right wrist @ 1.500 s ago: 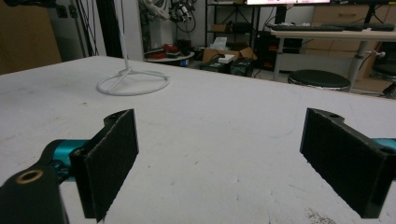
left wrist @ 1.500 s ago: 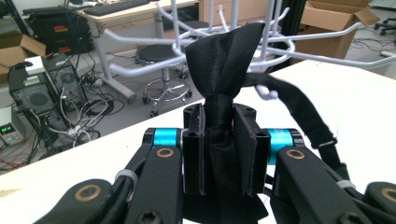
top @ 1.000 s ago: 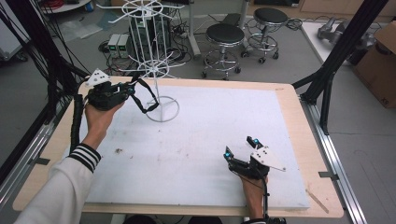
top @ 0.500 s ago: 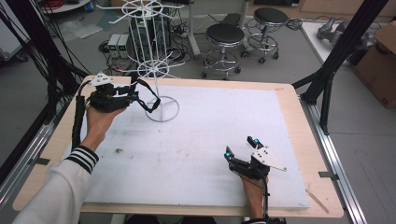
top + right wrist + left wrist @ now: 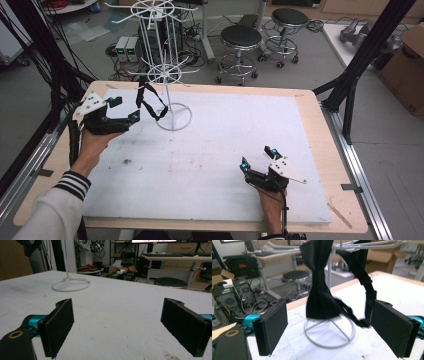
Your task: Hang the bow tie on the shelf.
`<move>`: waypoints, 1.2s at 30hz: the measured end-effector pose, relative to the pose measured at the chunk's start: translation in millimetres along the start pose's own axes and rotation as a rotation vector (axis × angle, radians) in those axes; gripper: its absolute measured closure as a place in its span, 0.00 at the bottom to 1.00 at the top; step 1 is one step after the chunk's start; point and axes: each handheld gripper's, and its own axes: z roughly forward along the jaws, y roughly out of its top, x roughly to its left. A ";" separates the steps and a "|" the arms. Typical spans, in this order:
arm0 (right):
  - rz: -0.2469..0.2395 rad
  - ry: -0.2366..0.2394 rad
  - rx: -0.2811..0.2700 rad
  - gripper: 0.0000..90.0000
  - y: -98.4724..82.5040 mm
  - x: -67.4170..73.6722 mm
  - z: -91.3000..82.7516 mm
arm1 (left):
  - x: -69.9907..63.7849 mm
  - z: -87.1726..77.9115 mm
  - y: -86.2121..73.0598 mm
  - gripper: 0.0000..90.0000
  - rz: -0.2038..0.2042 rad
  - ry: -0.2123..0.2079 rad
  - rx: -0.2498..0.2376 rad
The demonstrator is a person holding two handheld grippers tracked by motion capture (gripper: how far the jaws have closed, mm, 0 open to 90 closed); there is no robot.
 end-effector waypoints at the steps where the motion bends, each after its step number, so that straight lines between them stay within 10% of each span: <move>1: 0.004 0.000 0.002 0.12 0.0 0.2 -0.2 | -0.2 -4.1 -6.6 0.17 -0.009 0.004 -0.010; 10: -0.005 0.001 -0.001 0.12 0.0 0.3 0.3 | -12.0 -43.2 -63.9 0.17 -0.014 0.024 -0.120; 20: -0.008 -0.002 0.001 0.12 0.0 1.5 0.0 | -28.1 -65.5 -106.2 0.18 -0.067 0.035 -0.136; 36: -0.010 -0.005 -0.016 0.12 -0.7 1.6 -1.5 | -35.2 -70.2 -112.2 0.17 -0.040 0.068 -0.171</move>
